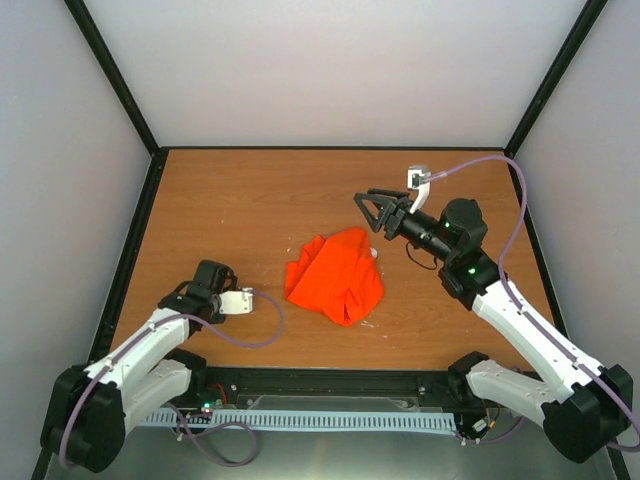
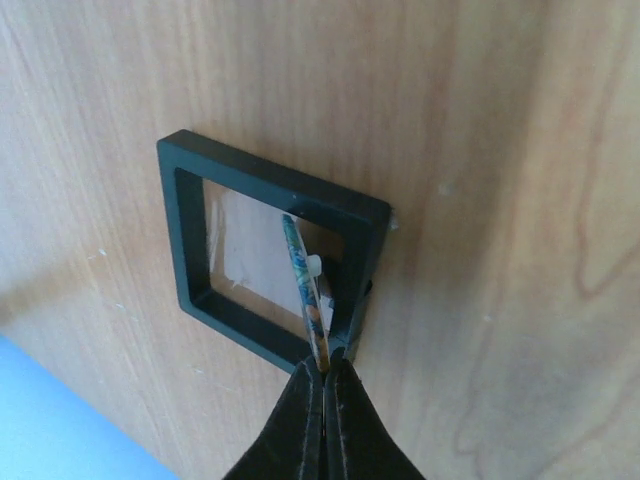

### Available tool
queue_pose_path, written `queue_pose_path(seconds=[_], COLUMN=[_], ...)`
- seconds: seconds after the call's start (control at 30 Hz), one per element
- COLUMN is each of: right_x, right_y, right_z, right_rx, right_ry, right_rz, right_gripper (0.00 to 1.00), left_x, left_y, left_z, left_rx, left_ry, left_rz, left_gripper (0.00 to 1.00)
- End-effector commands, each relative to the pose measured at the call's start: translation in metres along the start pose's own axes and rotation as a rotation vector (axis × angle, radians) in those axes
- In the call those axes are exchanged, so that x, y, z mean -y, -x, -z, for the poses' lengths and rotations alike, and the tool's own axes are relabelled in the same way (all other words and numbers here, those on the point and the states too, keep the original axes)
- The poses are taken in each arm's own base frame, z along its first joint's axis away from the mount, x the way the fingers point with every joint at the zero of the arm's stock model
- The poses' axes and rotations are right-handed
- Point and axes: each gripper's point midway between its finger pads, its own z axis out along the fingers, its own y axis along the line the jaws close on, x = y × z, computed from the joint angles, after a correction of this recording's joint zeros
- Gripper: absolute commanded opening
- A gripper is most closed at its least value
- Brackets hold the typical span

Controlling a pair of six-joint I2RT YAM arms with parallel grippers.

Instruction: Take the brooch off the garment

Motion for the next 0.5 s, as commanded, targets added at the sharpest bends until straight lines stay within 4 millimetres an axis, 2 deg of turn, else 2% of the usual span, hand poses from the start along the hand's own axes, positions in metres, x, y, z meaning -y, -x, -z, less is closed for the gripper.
queue_pose_path(seconds=[0.0, 0.1, 0.2, 0.3, 0.33, 0.37, 0.47], right_x=[-0.0045, -0.0051, -0.0052, -0.0052, -0.0042, -0.0041, 0.0011], right_y=[0.0026, 0.0014, 0.0008, 0.0003, 0.0002, -0.0004, -0.0032], right_z=[0.0065, 0.0084, 0.0108, 0.0108, 0.0107, 0.0106, 0.0104], right_rx=[0.014, 0.013, 0.012, 0.007, 0.007, 0.004, -0.006], right_ry=[0.014, 0.016, 0.011, 0.008, 0.005, 0.004, -0.021], right_rz=[-0.004, -0.007, -0.002, 0.001, 0.002, 0.003, 0.007], right_gripper=[0.6, 0.6, 0.6, 0.6, 0.6, 0.6, 0.63], left_x=[-0.0298, -0.0314, -0.0265, -0.0267, -0.027, -0.0264, -0.0249], left_y=[0.0002, 0.0014, 0.0007, -0.0008, -0.0003, 0.0, 0.0082], left_z=[-0.0032, -0.0063, -0.0091, -0.0098, -0.0093, -0.0083, -0.0004], left_rx=[-0.026, -0.03, -0.037, -0.046, -0.043, -0.04, 0.003], left_ry=[0.099, 0.091, 0.071, 0.076, 0.074, 0.067, 0.002], left_rz=[0.013, 0.029, 0.038, 0.04, 0.039, 0.042, 0.088], left_gripper=[0.01, 0.03, 0.13, 0.33, 0.46, 0.55, 0.71])
